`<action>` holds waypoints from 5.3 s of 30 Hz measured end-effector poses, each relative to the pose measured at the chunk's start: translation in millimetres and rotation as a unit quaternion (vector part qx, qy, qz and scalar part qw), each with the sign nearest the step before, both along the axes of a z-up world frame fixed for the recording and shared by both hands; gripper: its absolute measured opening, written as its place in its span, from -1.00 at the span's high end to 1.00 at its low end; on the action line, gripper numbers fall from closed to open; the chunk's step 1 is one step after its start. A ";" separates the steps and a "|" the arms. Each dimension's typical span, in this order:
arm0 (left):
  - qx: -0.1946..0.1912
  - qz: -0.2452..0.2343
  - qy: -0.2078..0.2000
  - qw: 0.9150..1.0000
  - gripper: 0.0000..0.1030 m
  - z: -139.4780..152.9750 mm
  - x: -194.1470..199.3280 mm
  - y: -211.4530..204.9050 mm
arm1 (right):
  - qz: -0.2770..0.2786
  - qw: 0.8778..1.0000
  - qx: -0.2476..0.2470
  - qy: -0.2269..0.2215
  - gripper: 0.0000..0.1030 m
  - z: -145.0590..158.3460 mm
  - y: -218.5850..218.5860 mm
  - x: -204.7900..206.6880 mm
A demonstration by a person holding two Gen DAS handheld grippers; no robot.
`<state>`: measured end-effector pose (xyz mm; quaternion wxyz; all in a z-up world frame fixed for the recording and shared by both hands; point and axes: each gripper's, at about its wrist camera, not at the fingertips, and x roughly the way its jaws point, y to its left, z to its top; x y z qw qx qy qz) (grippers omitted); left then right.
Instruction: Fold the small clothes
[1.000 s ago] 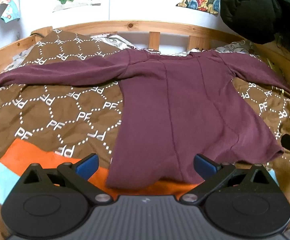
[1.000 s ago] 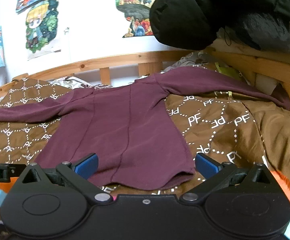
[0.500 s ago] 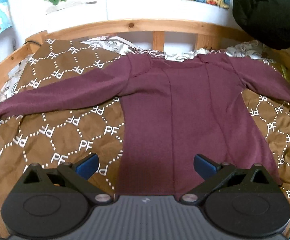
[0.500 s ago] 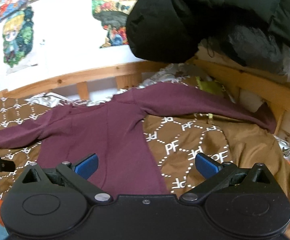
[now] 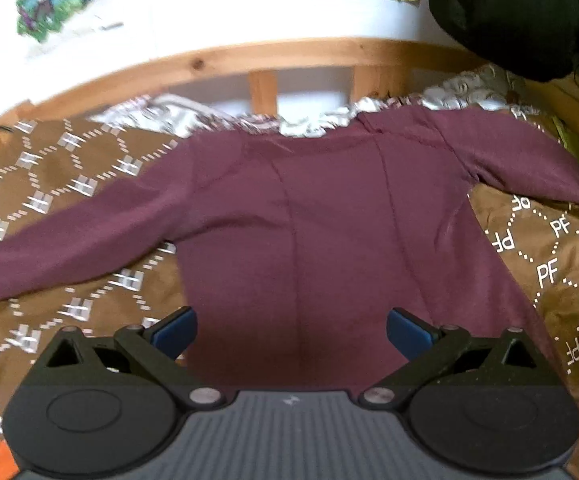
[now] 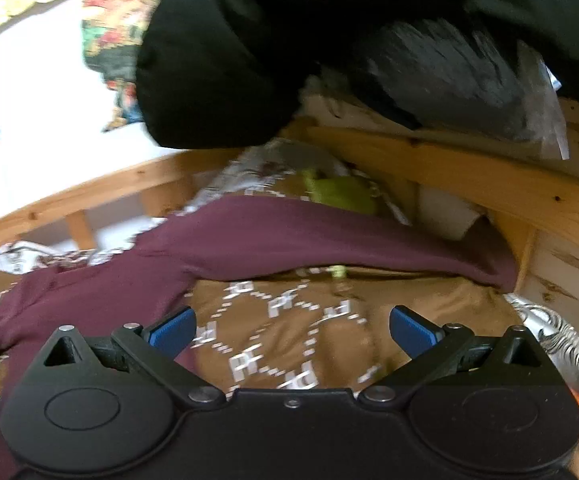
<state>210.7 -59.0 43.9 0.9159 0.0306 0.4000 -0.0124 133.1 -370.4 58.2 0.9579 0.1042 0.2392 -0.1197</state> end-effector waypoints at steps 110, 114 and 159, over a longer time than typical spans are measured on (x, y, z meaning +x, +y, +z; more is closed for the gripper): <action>-0.107 0.013 -0.019 0.994 -0.99 -51.6 56.0 121.8 | 0.454 0.888 -0.065 -0.005 -0.99 -70.2 201.7 44.8; -0.094 -0.027 0.010 0.995 -0.99 -66.5 57.3 101.8 | 0.339 0.935 -0.106 0.007 -0.96 -66.3 149.1 82.9; -0.048 -0.039 0.035 0.997 -0.94 -94.2 45.4 78.8 | 0.255 0.880 -0.400 0.026 0.61 -113.6 98.5 187.9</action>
